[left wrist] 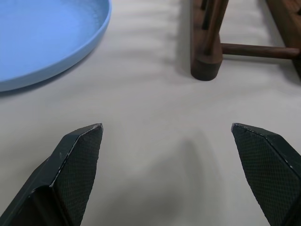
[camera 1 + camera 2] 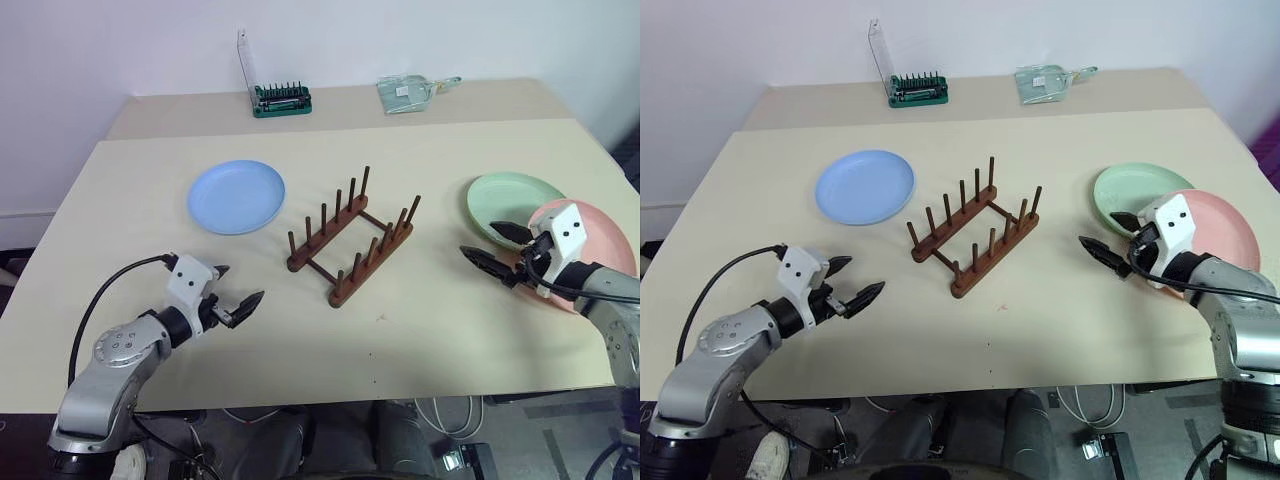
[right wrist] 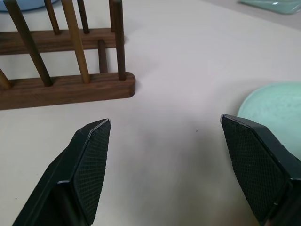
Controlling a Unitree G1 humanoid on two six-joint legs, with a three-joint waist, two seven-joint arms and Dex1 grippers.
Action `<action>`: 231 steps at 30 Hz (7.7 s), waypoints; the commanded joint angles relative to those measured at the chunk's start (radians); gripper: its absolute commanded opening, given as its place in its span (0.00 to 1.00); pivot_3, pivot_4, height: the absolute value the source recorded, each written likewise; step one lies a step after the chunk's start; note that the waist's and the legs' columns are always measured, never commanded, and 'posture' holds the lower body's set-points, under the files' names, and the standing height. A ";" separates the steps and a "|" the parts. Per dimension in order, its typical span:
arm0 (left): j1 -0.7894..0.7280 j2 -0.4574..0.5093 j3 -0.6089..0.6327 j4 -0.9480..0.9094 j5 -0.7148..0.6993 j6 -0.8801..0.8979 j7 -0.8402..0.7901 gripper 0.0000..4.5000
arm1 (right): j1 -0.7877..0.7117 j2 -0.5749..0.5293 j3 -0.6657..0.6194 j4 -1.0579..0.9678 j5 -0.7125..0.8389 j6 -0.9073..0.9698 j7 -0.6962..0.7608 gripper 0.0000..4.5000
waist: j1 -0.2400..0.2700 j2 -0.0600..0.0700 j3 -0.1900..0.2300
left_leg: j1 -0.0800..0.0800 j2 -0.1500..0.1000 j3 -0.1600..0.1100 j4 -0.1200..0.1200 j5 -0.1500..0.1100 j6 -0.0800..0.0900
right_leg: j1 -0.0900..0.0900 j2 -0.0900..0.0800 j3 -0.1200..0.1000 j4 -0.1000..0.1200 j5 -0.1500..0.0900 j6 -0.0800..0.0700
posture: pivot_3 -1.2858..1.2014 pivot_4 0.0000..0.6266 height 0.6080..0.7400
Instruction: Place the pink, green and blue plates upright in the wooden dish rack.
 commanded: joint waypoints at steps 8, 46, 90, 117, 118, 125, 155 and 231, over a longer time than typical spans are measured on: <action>0.051 0.003 0.019 -0.084 0.003 -0.006 0.031 1.00 | -0.081 -0.001 0.034 0.055 -0.026 -0.052 0.022 0.85 | 0.001 0.000 0.000 | 0.000 0.000 0.000 0.000 0.000 0.000 | 0.000 0.000 0.000 0.000 0.000 0.000 | 0.52 0.24 0.99; -0.429 -0.170 -0.540 0.335 0.216 -0.203 -0.207 0.17 | 0.382 -0.068 -0.091 -0.498 0.135 0.207 0.022 0.85 | 0.032 0.002 0.001 | -0.001 0.001 0.002 0.000 0.002 -0.003 | 0.003 0.002 0.000 -0.011 0.004 0.000 | 0.52 0.24 0.99; -0.593 -0.324 -0.551 0.551 0.376 -0.170 -0.215 0.14 | 0.144 -0.052 0.164 -0.155 -0.249 0.084 -0.154 0.00 | 0.023 -0.001 0.003 | 0.001 0.001 0.005 0.003 0.002 -0.003 | 0.007 0.002 0.002 -0.014 0.008 0.004 | 0.52 0.24 0.99; -0.561 -0.300 -0.463 0.426 0.148 -0.215 -0.397 0.12 | 0.435 -0.058 -0.368 -0.512 -0.176 0.199 -0.090 0.98 | 0.025 0.002 0.001 | -0.003 0.001 0.005 0.003 0.002 -0.002 | 0.002 0.002 0.002 -0.013 0.009 0.004 | 0.52 0.24 0.99; -0.566 -0.296 -0.468 0.421 0.136 -0.208 -0.418 0.12 | 0.458 -0.059 -0.353 -0.507 -0.210 0.192 -0.106 0.98 | 0.025 0.002 0.001 | -0.003 0.001 0.005 0.003 0.002 -0.003 | 0.002 0.001 0.002 -0.013 0.009 0.004 | 0.52 0.24 0.99; -0.612 -0.314 -0.477 0.464 0.149 -0.233 -0.441 0.12 | 0.406 -0.004 -0.178 -0.392 -0.354 0.171 -0.276 0.98 | 0.020 0.002 0.001 | -0.001 0.002 0.007 0.003 0.003 -0.003 | 0.004 0.002 0.003 -0.013 0.009 0.003 | 0.52 0.24 0.99; -0.580 -0.286 -0.436 0.452 0.134 -0.208 -0.409 0.12 | -0.273 -0.081 -0.413 -0.431 0.649 0.543 -0.114 0.00 | 0.003 -0.002 0.003 | -0.002 0.009 0.009 0.003 0.002 -0.002 | 0.004 0.008 0.004 -0.017 0.012 0.001 | 0.52 0.24 0.99; -0.508 -0.252 -0.441 0.340 0.154 -0.169 -0.332 0.12 | -0.349 -0.157 0.348 0.768 -0.592 -0.692 -0.199 0.33 | -0.026 0.004 0.001 | 0.002 0.014 0.019 0.002 0.002 -0.004 | 0.001 0.013 0.012 -0.014 0.015 -0.002 | 0.52 0.24 0.99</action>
